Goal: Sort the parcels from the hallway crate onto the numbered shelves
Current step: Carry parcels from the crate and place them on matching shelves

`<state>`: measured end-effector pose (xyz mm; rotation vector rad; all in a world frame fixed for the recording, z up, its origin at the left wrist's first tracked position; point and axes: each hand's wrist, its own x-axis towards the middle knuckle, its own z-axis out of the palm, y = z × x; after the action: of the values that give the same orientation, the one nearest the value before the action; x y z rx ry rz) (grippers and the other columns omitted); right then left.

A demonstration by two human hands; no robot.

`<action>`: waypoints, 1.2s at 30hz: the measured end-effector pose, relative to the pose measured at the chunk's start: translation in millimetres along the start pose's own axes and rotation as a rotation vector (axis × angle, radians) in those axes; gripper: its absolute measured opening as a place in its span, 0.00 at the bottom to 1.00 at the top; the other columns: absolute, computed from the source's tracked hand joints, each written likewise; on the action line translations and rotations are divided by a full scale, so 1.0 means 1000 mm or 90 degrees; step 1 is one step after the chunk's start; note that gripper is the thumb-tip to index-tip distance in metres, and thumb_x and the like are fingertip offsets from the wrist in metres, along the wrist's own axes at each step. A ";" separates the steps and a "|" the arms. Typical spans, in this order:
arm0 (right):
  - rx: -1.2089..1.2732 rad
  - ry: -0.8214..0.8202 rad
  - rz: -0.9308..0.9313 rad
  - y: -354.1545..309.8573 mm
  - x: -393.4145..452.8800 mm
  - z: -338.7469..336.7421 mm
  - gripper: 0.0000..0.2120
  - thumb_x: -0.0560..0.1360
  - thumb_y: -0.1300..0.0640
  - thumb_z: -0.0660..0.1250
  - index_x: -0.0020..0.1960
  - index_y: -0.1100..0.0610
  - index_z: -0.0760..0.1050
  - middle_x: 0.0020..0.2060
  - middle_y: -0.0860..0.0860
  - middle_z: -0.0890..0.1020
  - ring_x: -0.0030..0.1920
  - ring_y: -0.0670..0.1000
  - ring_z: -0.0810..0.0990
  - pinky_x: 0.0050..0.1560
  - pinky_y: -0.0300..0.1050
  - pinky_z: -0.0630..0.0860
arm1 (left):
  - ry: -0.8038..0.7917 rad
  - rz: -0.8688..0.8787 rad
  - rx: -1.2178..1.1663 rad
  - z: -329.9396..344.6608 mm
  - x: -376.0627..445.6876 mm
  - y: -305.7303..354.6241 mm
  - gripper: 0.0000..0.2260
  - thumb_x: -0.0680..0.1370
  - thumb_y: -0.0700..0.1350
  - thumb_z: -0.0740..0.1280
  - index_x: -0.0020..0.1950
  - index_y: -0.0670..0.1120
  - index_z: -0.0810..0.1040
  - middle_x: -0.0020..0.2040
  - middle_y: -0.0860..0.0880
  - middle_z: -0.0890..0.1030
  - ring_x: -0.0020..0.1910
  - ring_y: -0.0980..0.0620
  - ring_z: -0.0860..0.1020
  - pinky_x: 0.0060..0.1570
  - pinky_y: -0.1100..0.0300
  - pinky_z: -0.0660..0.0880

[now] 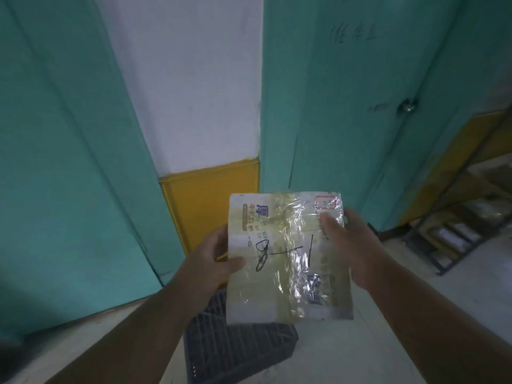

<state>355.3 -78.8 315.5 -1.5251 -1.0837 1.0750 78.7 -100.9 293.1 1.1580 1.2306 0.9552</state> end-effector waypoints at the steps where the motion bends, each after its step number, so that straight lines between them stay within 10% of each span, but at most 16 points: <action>1: 0.001 -0.002 0.010 0.007 0.002 -0.024 0.09 0.77 0.51 0.70 0.54 0.51 0.74 0.39 0.48 0.82 0.34 0.43 0.81 0.30 0.37 0.76 | -0.013 0.000 0.003 0.023 0.006 -0.002 0.27 0.74 0.34 0.73 0.66 0.60 0.76 0.59 0.56 0.84 0.60 0.53 0.81 0.60 0.46 0.78; 6: -0.018 0.016 0.026 0.033 0.004 -0.146 0.26 0.69 0.57 0.79 0.63 0.48 0.73 0.51 0.51 0.85 0.48 0.51 0.85 0.44 0.50 0.82 | -0.084 0.004 0.046 0.148 0.034 -0.007 0.29 0.78 0.43 0.72 0.71 0.68 0.67 0.59 0.64 0.80 0.54 0.60 0.82 0.58 0.49 0.79; 10: -0.081 0.098 0.008 0.046 0.009 -0.214 0.27 0.70 0.58 0.77 0.64 0.45 0.72 0.48 0.45 0.84 0.46 0.48 0.85 0.44 0.50 0.82 | -0.117 -0.001 0.110 0.225 0.053 -0.009 0.29 0.79 0.45 0.71 0.74 0.66 0.65 0.60 0.60 0.79 0.53 0.59 0.80 0.57 0.49 0.80; 15: -0.185 0.149 0.022 0.057 0.032 -0.289 0.50 0.65 0.50 0.81 0.78 0.44 0.53 0.56 0.42 0.80 0.48 0.42 0.82 0.44 0.40 0.81 | -0.156 -0.027 0.135 0.297 0.110 -0.003 0.18 0.77 0.43 0.73 0.61 0.61 0.74 0.56 0.56 0.83 0.54 0.51 0.82 0.56 0.43 0.80; 19: -0.236 0.281 0.071 0.058 0.038 -0.365 0.49 0.65 0.47 0.81 0.75 0.41 0.54 0.53 0.40 0.78 0.52 0.47 0.80 0.48 0.47 0.81 | -0.347 0.030 0.196 0.381 0.160 0.006 0.27 0.73 0.35 0.75 0.67 0.56 0.76 0.54 0.56 0.86 0.52 0.56 0.83 0.48 0.62 0.79; 25: -0.264 0.500 0.170 0.067 -0.007 -0.479 0.51 0.68 0.46 0.79 0.78 0.38 0.47 0.47 0.40 0.74 0.42 0.40 0.77 0.34 0.33 0.73 | -0.601 0.032 0.263 0.540 0.197 0.016 0.28 0.78 0.45 0.73 0.71 0.70 0.69 0.56 0.57 0.84 0.54 0.55 0.83 0.57 0.52 0.80; 36: -0.197 0.721 0.278 0.151 -0.058 -0.705 0.47 0.66 0.48 0.80 0.74 0.33 0.54 0.46 0.38 0.73 0.46 0.45 0.78 0.43 0.51 0.83 | -0.802 0.013 0.327 0.831 0.169 -0.004 0.40 0.76 0.37 0.73 0.74 0.70 0.59 0.60 0.59 0.78 0.51 0.53 0.83 0.50 0.54 0.82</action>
<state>1043.5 -300.2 294.3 -2.2283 -0.1115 0.1445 922.2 -46.1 230.1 1.7410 0.3893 -0.2059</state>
